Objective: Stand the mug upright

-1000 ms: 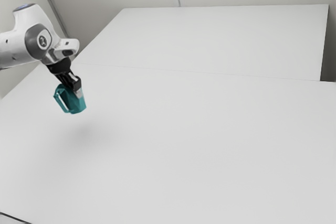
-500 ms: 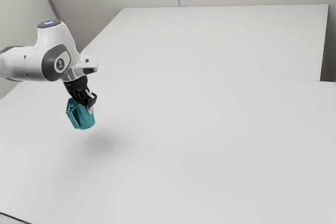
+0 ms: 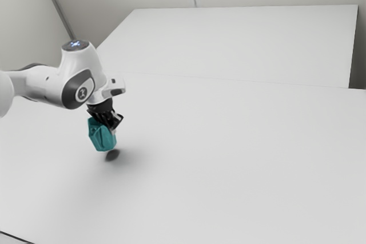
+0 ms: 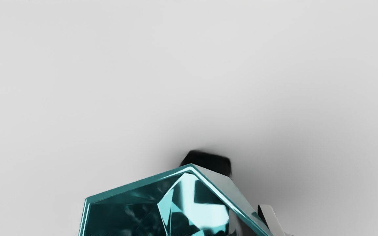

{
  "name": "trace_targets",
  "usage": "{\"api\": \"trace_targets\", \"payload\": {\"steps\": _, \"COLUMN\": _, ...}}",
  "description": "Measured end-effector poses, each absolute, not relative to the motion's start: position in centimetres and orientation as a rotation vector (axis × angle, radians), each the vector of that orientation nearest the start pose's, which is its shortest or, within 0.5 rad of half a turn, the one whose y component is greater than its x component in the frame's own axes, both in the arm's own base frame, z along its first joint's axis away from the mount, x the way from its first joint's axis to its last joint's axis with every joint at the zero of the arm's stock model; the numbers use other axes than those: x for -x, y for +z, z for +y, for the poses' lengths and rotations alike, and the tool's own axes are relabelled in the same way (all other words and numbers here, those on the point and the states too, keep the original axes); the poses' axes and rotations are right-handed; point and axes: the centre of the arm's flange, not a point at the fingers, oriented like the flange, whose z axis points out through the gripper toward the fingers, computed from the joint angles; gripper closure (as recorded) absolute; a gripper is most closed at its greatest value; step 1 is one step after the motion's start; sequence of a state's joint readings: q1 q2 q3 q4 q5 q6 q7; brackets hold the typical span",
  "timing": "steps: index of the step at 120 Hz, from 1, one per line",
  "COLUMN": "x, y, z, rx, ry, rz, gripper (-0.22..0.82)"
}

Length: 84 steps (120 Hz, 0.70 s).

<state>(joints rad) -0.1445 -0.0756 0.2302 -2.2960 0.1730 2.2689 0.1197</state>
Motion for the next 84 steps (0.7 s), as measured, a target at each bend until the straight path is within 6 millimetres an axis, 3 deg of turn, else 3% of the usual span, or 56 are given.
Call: {"api": "trace_targets", "payload": {"steps": 84, "x": -50.6, "y": 34.8, "z": -0.1, "rx": 3.026, "ry": -0.226, "rz": 0.113, "gripper": 0.78}}
